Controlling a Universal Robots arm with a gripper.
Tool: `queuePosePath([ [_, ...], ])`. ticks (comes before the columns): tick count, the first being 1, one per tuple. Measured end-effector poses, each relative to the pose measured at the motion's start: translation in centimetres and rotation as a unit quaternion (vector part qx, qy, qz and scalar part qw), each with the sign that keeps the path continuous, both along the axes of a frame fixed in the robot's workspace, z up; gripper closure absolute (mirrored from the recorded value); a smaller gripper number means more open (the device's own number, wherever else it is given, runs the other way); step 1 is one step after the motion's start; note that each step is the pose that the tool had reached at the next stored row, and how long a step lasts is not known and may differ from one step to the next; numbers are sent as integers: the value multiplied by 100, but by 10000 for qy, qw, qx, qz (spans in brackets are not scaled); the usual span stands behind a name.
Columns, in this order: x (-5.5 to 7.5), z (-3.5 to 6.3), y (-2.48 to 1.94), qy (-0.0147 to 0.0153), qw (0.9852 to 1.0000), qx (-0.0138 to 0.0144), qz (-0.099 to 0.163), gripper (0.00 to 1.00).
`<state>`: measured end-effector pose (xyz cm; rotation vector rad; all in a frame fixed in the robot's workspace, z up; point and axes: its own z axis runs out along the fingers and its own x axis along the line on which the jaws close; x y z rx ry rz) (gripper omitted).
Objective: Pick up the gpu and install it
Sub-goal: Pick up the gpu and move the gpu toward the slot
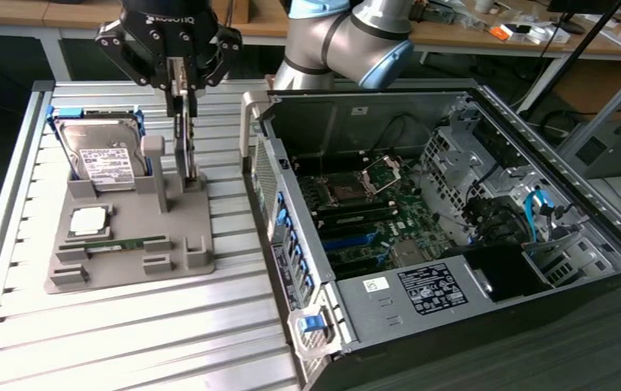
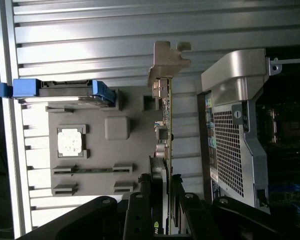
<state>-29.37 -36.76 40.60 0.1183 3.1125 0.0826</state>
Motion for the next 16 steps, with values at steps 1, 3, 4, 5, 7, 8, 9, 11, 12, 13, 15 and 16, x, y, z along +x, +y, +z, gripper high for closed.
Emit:
queuePosePath([
  [1, 0, 9, 0, 0, 10000, 1, 0, 73],
  [3, 0, 33, 0, 0, 10000, 5, 0, 73],
  [4, 0, 44, 0, 0, 10000, 6, 0, 73],
  [5, 0, 52, 0, 0, 10000, 8, 0, 73],
  [7, 0, 68, 0, 0, 10000, 10, 0, 73],
  [8, 0, 77, 0, 0, 10000, 11, 0, 73],
  [9, 0, 86, 0, 0, 10000, 12, 0, 73],
  [11, 0, 103, 0, 0, 10000, 14, 0, 73],
  [12, 0, 112, 0, 0, 10000, 15, 0, 73],
  [13, 0, 121, 0, 0, 10000, 16, 0, 73],
  [15, 0, 134, 0, 0, 10000, 20, 0, 73],
  [16, 0, 140, 0, 0, 10000, 22, 0, 73],
])
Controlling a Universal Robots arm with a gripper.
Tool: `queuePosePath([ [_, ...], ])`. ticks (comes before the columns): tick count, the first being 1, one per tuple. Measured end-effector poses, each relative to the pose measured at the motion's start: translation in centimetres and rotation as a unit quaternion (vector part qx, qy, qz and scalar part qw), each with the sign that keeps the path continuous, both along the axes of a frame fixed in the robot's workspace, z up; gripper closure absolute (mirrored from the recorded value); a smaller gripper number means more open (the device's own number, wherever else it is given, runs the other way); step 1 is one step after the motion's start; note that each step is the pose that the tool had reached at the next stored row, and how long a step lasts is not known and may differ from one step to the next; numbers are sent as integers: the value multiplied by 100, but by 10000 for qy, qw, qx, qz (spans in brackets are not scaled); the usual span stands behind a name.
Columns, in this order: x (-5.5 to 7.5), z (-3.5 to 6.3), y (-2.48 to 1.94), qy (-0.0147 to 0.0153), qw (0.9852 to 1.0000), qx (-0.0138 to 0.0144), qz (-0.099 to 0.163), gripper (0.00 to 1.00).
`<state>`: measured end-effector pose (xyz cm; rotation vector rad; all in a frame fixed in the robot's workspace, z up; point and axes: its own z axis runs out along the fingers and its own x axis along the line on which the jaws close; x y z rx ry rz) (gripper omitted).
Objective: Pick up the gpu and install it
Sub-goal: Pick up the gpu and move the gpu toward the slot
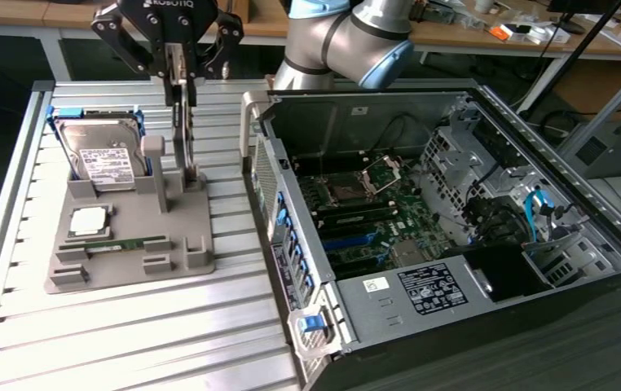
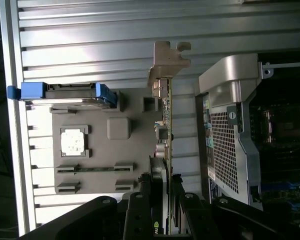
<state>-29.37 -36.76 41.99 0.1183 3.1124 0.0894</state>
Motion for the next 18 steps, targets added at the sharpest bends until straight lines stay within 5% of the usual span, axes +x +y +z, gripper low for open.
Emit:
queuePosePath([
  [18, 0, 114, 0, 0, 10000, 13, 0, 73],
])
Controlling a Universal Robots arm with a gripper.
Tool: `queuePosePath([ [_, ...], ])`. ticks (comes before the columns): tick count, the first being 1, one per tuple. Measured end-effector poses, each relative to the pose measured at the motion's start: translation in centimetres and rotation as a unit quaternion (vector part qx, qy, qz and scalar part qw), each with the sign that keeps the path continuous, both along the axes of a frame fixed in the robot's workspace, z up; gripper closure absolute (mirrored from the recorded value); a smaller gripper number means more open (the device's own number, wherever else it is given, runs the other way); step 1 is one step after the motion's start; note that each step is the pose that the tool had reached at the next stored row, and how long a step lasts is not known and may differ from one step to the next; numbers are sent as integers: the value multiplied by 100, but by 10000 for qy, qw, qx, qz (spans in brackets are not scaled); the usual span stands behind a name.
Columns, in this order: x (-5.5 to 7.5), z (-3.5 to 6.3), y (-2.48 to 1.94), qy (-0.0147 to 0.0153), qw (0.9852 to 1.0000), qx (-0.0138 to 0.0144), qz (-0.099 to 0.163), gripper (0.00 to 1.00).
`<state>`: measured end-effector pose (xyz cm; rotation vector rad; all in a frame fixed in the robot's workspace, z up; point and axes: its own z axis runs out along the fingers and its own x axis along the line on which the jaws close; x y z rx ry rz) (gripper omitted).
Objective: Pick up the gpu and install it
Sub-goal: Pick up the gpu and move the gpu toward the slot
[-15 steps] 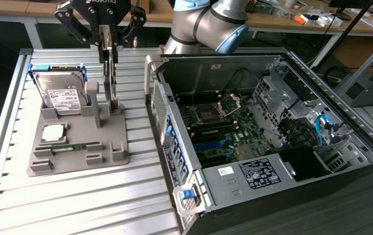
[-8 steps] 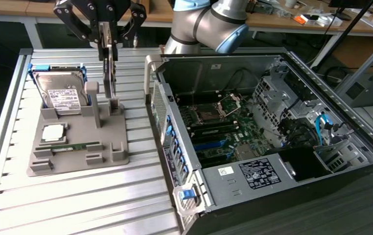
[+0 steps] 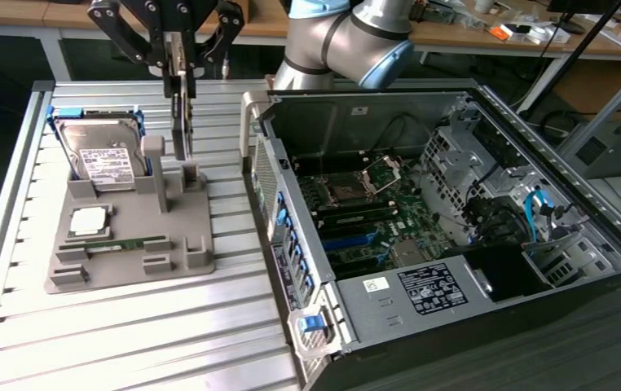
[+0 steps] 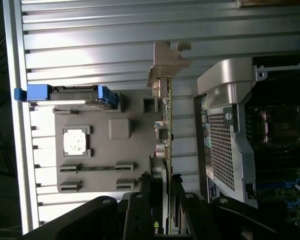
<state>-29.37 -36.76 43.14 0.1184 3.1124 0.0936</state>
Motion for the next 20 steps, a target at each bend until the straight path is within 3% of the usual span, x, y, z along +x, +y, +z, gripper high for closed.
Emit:
queuePosePath([
  [13, 0, 108, 0, 0, 10000, 6, 0, 73],
  [20, 2, 112, -4, 1, 10000, 5, 1, 73],
])
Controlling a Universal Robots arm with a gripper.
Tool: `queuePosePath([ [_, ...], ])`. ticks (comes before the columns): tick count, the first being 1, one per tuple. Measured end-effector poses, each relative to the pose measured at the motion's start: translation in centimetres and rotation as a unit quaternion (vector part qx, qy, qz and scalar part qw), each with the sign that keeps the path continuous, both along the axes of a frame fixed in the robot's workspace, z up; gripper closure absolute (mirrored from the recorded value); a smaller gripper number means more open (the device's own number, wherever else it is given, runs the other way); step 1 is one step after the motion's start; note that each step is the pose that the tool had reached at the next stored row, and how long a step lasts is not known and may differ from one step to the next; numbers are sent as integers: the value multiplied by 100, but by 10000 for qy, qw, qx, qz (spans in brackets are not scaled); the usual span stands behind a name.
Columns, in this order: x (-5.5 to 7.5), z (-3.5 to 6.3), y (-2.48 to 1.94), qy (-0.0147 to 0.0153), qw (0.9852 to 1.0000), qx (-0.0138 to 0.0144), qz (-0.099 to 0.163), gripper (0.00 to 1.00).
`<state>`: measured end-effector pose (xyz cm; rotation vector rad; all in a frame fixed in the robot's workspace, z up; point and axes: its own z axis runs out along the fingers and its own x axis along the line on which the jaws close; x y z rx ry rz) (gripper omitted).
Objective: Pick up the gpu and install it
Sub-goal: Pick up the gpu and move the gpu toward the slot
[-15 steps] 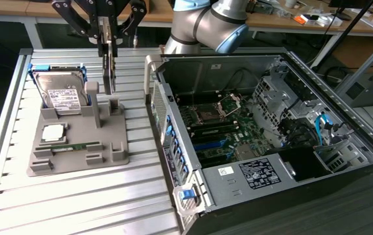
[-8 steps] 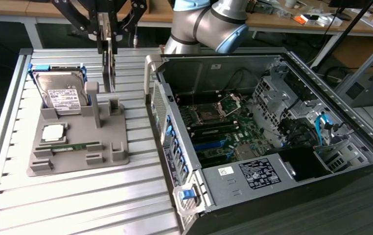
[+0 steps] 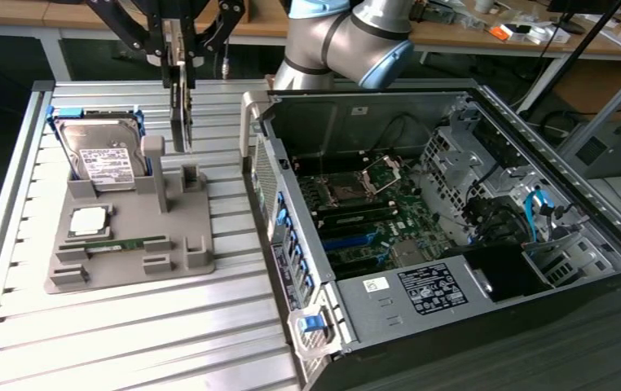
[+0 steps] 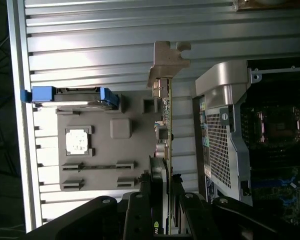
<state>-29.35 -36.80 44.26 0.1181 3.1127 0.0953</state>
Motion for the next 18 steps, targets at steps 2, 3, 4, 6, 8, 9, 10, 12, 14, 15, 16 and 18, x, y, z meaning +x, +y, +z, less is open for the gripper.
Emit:
queuePosePath([
  [2, 1, -1, -14, -1, 10000, 0, -1, 73],
  [3, 4, -1, -23, -1, 10000, 1, -1, 73],
  [4, 10, -1, -41, -1, 10000, 1, -2, 73],
  [6, 31, -2, -64, 0, 10000, 1, -2, 73],
  [8, 59, -1, -77, 1, 10000, 0, -2, 73],
  [9, 77, -1, -82, 2, 10000, 0, -1, 73],
  [10, 94, -1, -86, 3, 10000, -1, -2, 73],
  [12, 130, -1, -91, 5, 10000, -4, -2, 73],
  [14, 164, -2, -95, 6, 10000, -6, -2, 73],
  [15, 177, -2, -97, 6, 10000, -8, -2, 73],
  [16, 190, -1, -99, 7, 10000, -9, -2, 73],
  [18, 221, -2, -103, 7, 10000, -11, -2, 73],
])
